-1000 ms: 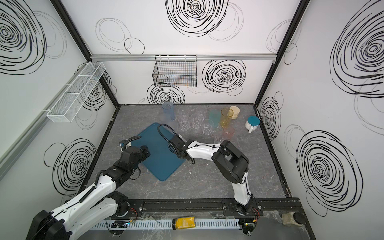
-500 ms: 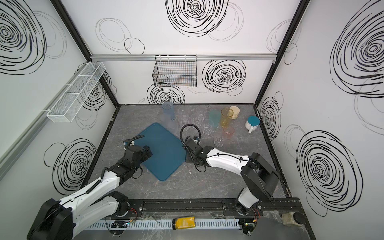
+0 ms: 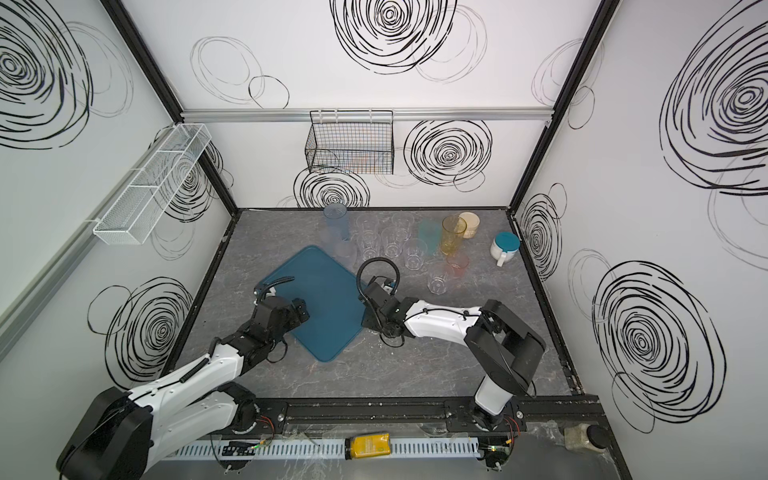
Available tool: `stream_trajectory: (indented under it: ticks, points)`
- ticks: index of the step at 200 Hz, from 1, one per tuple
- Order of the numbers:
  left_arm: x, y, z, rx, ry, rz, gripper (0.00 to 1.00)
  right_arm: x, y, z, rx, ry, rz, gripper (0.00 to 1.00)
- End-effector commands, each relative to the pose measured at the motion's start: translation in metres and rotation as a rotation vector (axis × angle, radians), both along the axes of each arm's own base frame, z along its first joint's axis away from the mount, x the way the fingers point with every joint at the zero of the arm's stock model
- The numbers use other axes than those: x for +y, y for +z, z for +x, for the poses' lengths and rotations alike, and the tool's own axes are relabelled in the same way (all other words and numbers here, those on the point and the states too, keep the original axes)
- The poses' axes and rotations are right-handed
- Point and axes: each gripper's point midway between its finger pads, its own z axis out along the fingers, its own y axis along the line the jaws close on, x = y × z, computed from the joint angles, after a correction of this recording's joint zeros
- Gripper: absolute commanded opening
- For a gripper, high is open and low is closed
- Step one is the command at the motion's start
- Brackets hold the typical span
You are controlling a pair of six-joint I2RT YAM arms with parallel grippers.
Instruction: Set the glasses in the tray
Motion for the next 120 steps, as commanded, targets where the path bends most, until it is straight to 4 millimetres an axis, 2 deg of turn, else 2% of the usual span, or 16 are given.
stream_trajectory:
  ticks: [1, 20, 45, 65, 96, 120]
  points:
    - [-0.007, 0.007, 0.002, -0.035, -0.012, -0.019, 0.96, 0.006, 0.002, 0.017, -0.034, -0.039, 0.004, 0.50]
    - [-0.009, 0.009, 0.001, -0.035, -0.018, -0.011, 0.96, -0.001, -0.014, 0.019, -0.027, -0.041, -0.052, 0.49]
    - [-0.010, 0.009, -0.001, -0.039, -0.017, -0.018, 0.96, -0.015, -0.033, 0.018, -0.015, -0.021, -0.111, 0.44]
    - [-0.009, 0.013, -0.001, -0.043, -0.013, -0.014, 0.96, -0.027, -0.044, 0.015, 0.001, 0.049, -0.185, 0.29]
    - [-0.007, 0.030, 0.002, -0.072, -0.018, 0.003, 0.96, -0.058, -0.050, 0.011, -0.007, 0.114, -0.318, 0.14]
    - [-0.008, 0.037, 0.004, -0.086, -0.018, -0.004, 0.96, -0.084, -0.048, 0.014, -0.017, 0.135, -0.406, 0.10]
